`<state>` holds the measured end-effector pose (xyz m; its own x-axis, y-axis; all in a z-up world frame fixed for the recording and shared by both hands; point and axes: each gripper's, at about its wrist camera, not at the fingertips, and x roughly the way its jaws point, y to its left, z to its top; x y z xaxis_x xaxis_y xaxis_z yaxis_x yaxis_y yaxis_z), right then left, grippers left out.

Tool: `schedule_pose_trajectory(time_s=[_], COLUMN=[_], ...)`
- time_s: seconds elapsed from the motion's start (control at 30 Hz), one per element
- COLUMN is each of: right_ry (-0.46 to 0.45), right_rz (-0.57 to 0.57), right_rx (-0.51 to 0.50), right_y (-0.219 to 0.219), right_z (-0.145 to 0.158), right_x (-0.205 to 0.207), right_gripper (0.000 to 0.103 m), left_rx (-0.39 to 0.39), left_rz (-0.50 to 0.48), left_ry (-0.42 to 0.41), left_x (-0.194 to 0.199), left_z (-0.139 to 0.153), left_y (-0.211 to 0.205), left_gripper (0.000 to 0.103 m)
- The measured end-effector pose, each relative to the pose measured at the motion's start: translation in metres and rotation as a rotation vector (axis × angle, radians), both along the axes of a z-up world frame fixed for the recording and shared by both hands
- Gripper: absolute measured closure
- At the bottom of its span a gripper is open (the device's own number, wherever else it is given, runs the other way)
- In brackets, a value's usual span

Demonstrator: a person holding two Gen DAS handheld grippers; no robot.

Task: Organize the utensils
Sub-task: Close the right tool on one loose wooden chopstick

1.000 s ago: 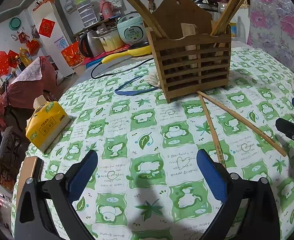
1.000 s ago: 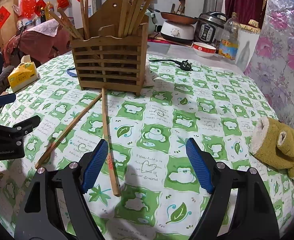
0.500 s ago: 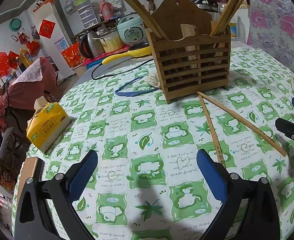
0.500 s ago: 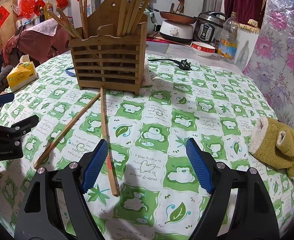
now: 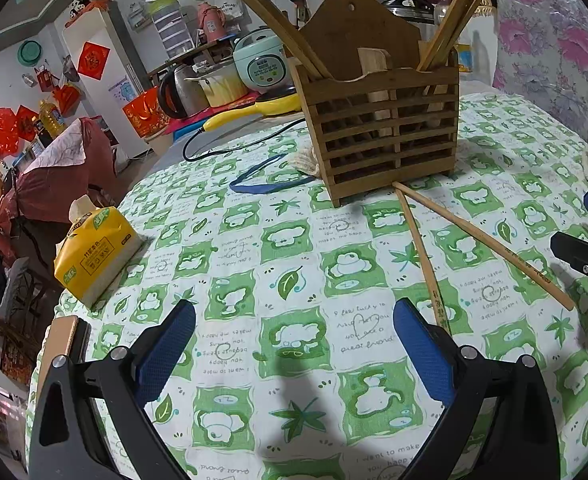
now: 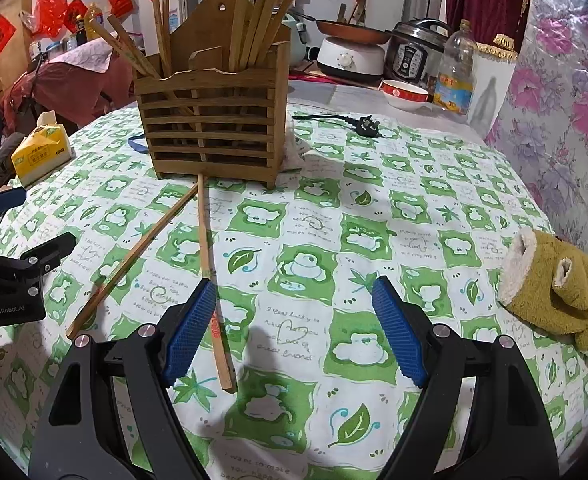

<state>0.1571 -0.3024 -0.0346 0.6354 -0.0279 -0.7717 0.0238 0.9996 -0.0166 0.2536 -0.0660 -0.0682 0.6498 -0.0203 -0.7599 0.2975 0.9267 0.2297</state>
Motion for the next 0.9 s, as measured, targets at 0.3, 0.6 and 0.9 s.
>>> schedule_pose_trajectory(time_s=[0.3,0.6,0.9], right_ry=[0.015,0.059,0.067], right_rz=[0.011,0.019,0.141], right_rx=[0.001,0.061,0.022], right_y=[0.002,-0.005,0.019], right_z=[-0.002,-0.007,-0.007], right_x=[-0.002,-0.011,-0.019], right_gripper=[0.025,0.025,0.044], left_rx=[0.004,-0.011,-0.033], left_rz=[-0.002,-0.010,-0.019], left_ry=[0.002,0.031,0.067], left_x=[0.000,0.002,0.005], left_z=[-0.001,-0.005,-0.008], left_y=[-0.001,0.002,0.003], left_gripper=[0.006,0.006,0.006])
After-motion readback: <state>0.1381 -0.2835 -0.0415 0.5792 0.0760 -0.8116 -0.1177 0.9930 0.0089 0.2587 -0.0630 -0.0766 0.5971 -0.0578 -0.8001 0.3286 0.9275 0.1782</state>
